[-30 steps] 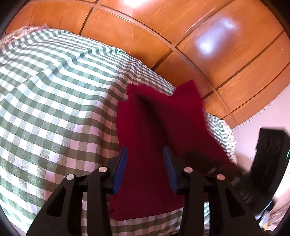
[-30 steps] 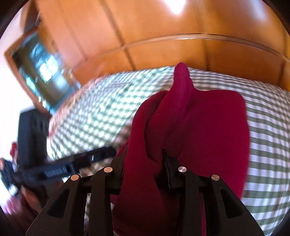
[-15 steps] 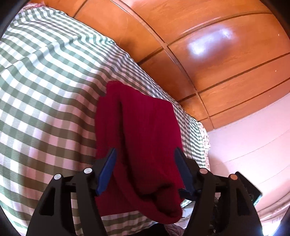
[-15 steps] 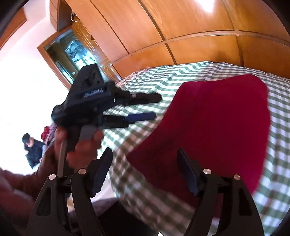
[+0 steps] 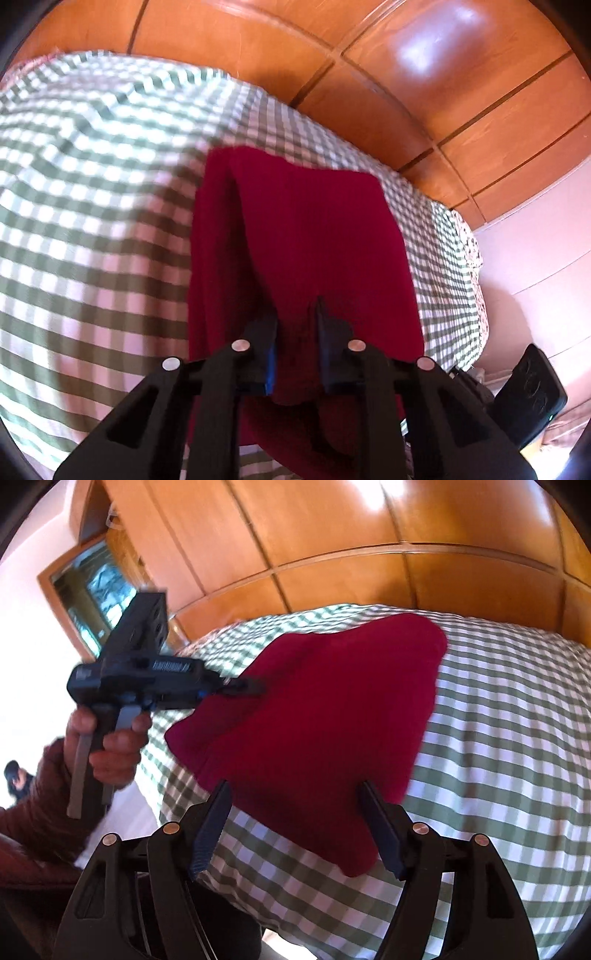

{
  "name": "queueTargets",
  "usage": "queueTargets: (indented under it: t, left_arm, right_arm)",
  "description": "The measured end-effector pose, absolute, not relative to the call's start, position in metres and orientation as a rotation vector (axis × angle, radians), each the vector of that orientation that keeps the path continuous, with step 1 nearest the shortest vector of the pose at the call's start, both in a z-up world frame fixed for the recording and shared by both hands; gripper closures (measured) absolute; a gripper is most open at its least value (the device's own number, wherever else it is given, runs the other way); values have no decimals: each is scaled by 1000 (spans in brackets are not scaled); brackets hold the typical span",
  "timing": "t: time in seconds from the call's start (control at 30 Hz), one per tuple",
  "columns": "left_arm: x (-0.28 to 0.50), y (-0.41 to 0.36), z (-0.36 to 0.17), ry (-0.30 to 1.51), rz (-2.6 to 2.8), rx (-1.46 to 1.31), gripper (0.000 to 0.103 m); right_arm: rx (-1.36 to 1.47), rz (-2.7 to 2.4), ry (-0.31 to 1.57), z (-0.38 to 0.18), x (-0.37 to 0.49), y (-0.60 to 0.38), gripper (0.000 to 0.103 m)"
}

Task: Fold small clothes

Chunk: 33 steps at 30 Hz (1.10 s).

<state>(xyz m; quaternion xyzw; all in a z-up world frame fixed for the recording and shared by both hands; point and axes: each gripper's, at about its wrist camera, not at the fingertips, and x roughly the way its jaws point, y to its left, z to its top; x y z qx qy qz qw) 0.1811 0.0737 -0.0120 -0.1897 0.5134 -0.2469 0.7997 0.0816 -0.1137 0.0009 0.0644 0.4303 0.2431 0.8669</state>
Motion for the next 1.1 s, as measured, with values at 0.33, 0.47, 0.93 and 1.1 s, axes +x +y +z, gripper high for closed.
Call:
queueTargets:
  t: [0.33,0.47,0.93,1.1]
  left_arm:
    - [171,97,-41,1073,-262,-232,51]
    - [155,107,-16,1004,-238,-353,52]
    - [151,56,-18,936,-302,-255,67]
    - [149,50,-22,909,-288,-188,75]
  right_arm:
    - [-114,462,931,-43,79,-49,32]
    - [-191,450,909,-46,73,-37,20]
    - [215,416,852,15,99,-144,20]
    - [264,356,829,17,150,-134,35]
